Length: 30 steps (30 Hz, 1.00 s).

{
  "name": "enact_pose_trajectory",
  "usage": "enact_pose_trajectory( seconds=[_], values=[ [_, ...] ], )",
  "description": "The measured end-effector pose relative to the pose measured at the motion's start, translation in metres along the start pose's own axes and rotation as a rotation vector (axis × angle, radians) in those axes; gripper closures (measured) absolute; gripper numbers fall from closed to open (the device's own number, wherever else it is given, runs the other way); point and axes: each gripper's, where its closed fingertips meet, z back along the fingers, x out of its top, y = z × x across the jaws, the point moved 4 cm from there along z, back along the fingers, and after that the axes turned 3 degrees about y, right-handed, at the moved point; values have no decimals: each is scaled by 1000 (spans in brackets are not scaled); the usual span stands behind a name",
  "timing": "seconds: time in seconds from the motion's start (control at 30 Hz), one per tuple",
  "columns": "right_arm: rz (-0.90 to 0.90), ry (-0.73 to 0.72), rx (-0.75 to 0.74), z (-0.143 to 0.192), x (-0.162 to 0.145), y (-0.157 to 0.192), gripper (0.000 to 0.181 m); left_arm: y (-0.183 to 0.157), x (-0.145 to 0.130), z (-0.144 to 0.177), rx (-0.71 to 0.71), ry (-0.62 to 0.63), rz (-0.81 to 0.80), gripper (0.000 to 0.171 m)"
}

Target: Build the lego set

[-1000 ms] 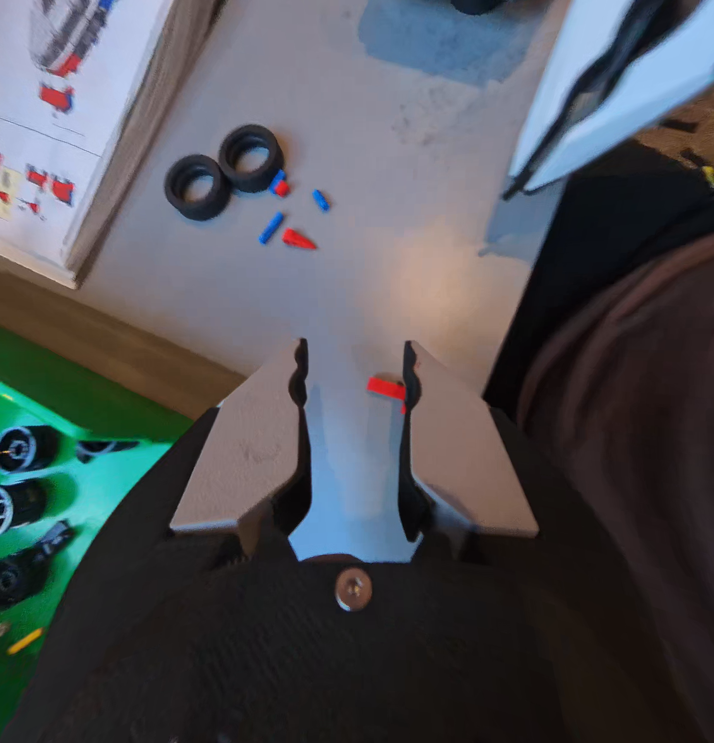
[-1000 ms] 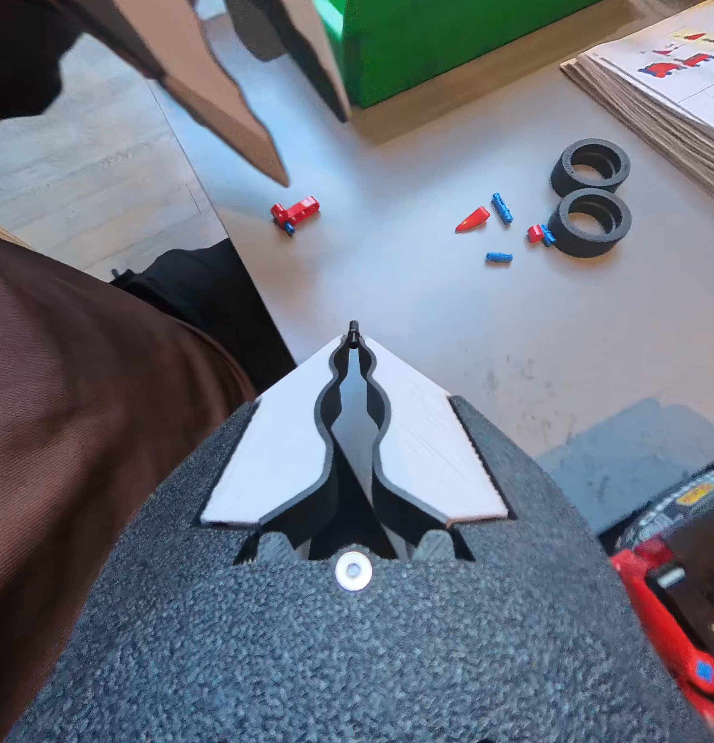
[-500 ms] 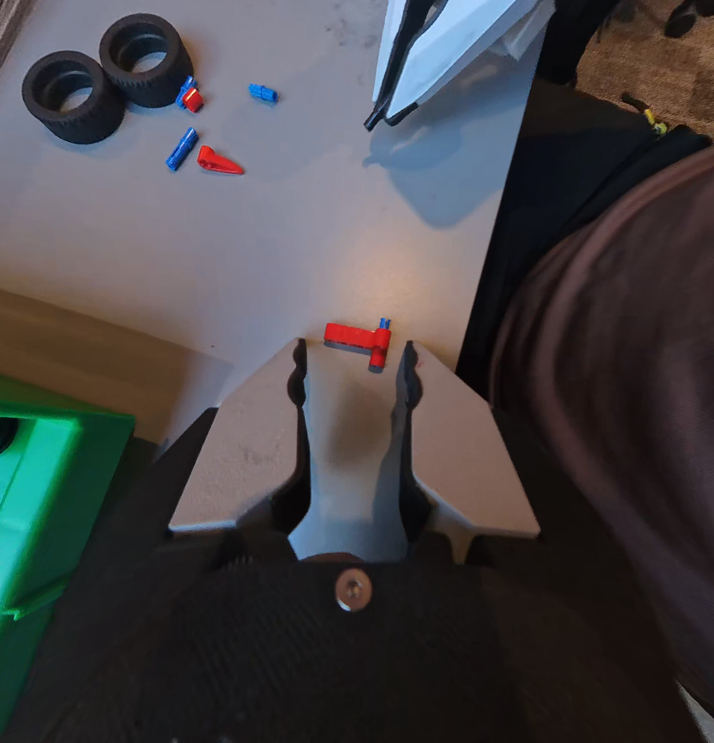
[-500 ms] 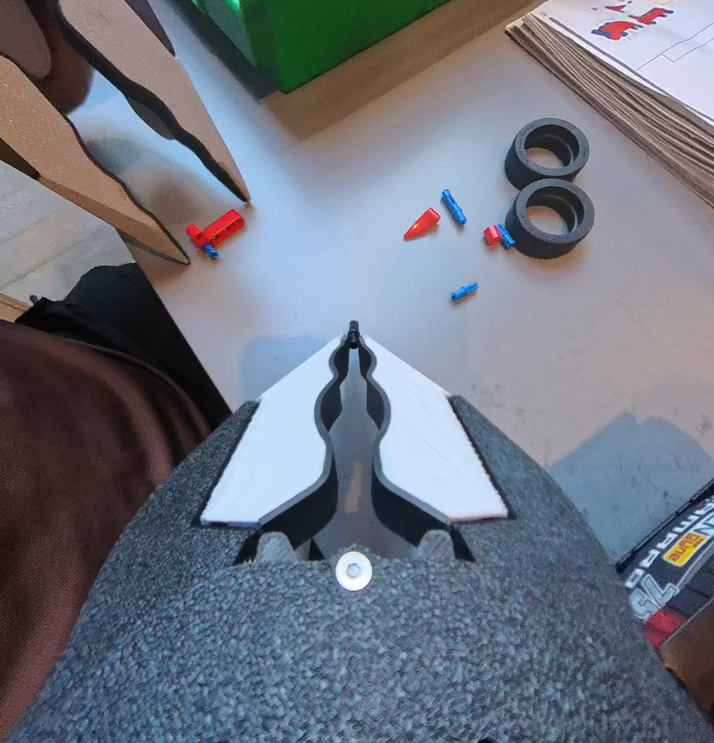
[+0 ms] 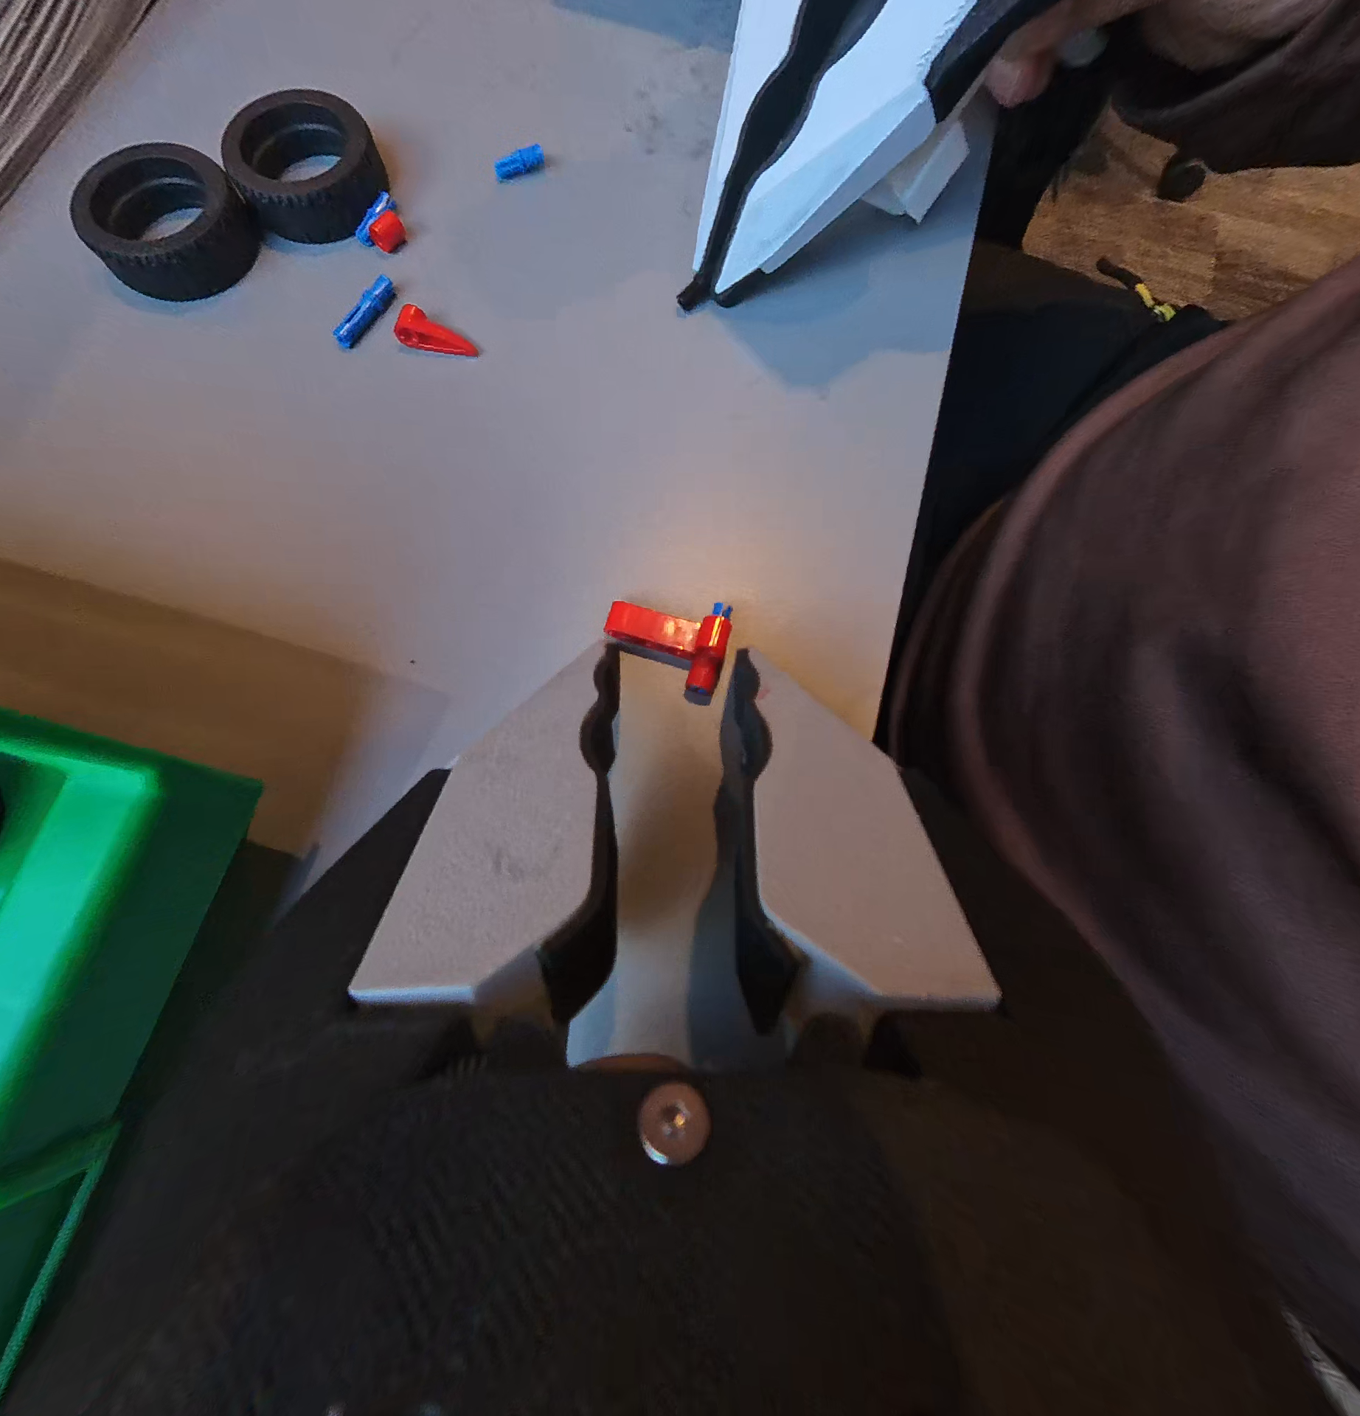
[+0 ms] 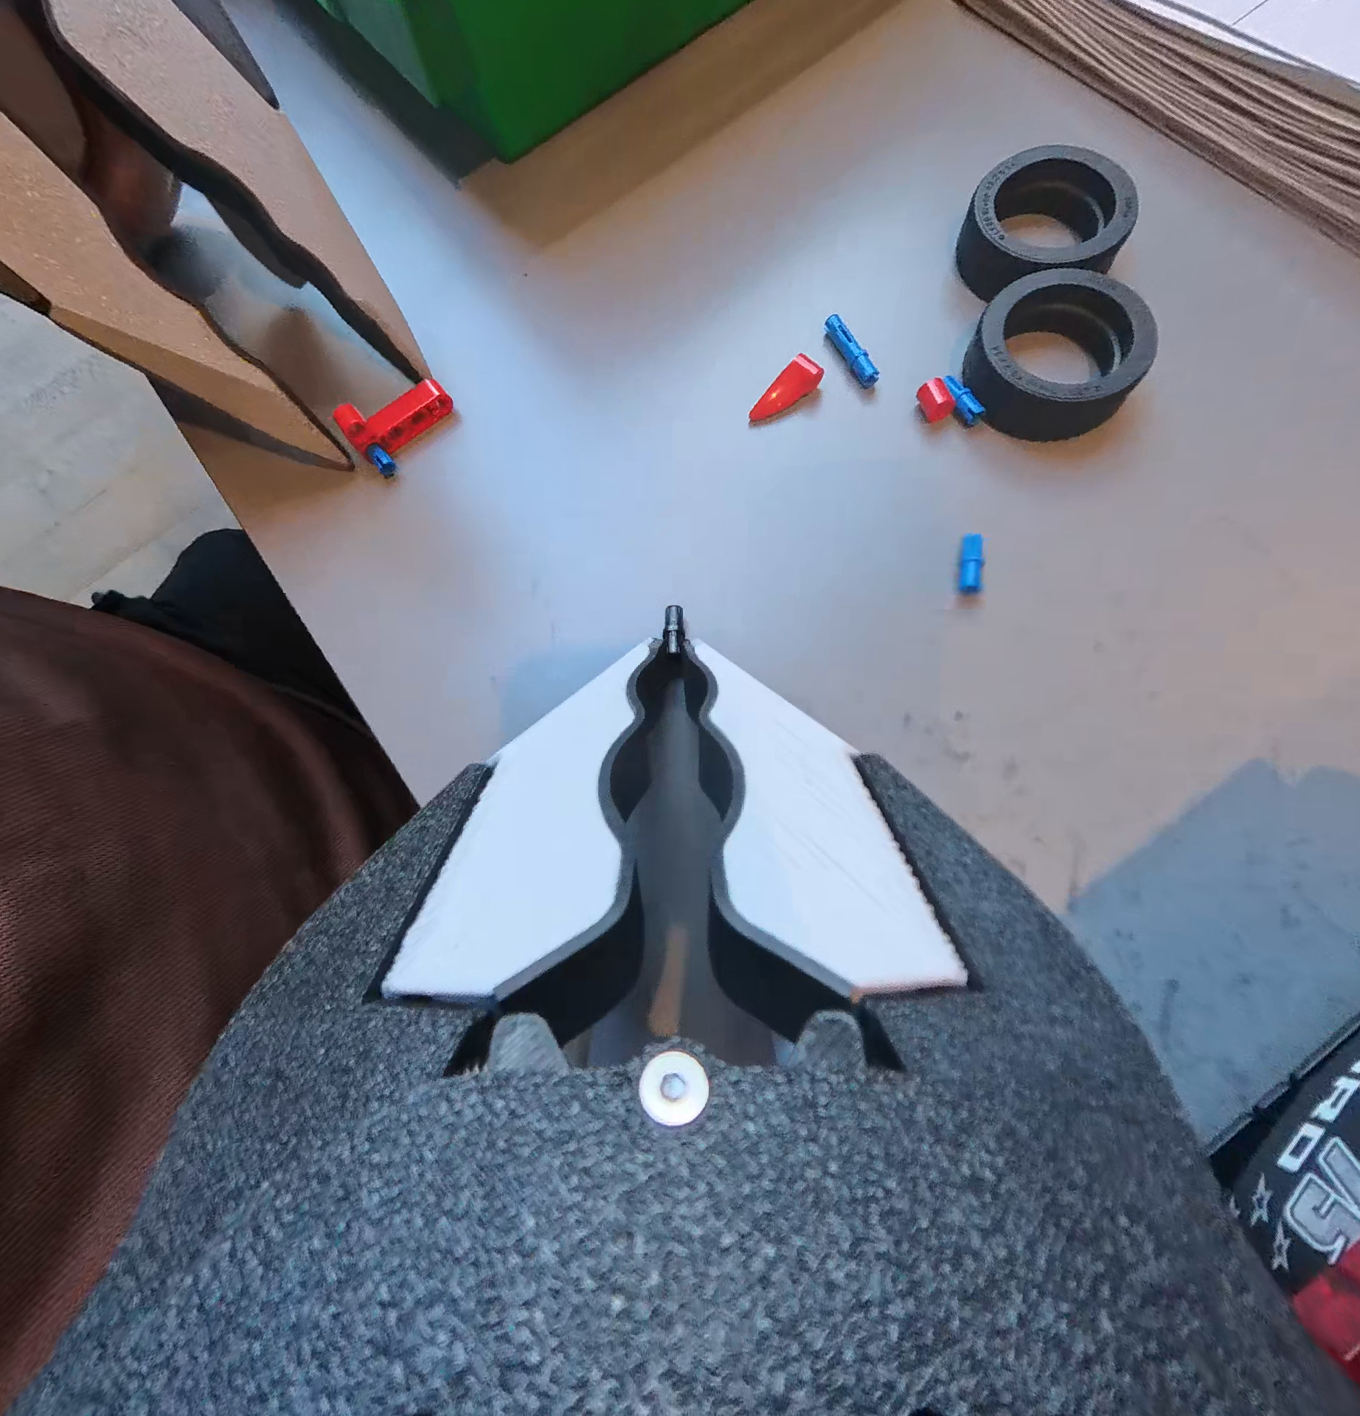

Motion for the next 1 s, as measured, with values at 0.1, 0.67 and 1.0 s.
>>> enact_pose_trajectory(
  seconds=[0.1,0.67,1.0],
  values=[
    [2,5,12,-1,1,2,178,3,-2,2,23,1,-16,137],
    [181,129,337,-37,38,50,178,3,0,0,-27,24,-62,127],
    [276,118,303,-41,34,52,178,9,3,-3,-37,4,-64,137]
  ],
)
